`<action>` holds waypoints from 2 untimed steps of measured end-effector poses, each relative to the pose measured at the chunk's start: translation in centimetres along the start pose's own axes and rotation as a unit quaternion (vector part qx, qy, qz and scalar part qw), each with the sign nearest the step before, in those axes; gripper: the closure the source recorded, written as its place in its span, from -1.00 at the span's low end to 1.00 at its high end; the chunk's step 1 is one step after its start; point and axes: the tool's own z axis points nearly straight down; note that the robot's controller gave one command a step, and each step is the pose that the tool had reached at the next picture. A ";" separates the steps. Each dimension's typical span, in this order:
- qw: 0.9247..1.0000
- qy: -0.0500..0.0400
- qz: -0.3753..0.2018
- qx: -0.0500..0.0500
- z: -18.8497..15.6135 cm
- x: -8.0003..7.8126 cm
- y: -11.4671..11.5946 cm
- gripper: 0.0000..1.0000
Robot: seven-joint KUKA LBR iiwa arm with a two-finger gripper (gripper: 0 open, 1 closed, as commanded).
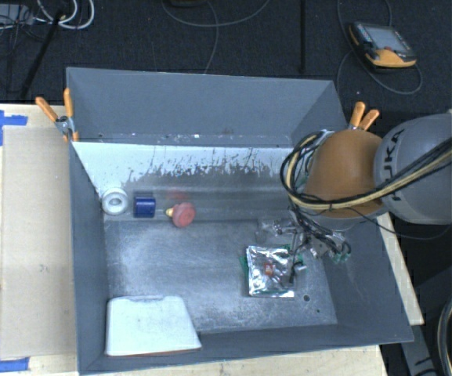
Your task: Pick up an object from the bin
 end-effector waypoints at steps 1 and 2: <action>1.000 -0.006 -0.001 0.002 -0.5 -0.4 -0.1 1.00; 1.000 -0.007 -0.010 0.003 -14.7 0.4 1.5 1.00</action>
Offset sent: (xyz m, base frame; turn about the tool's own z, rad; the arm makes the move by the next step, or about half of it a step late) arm 0.0000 0.0000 0.0000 0.0000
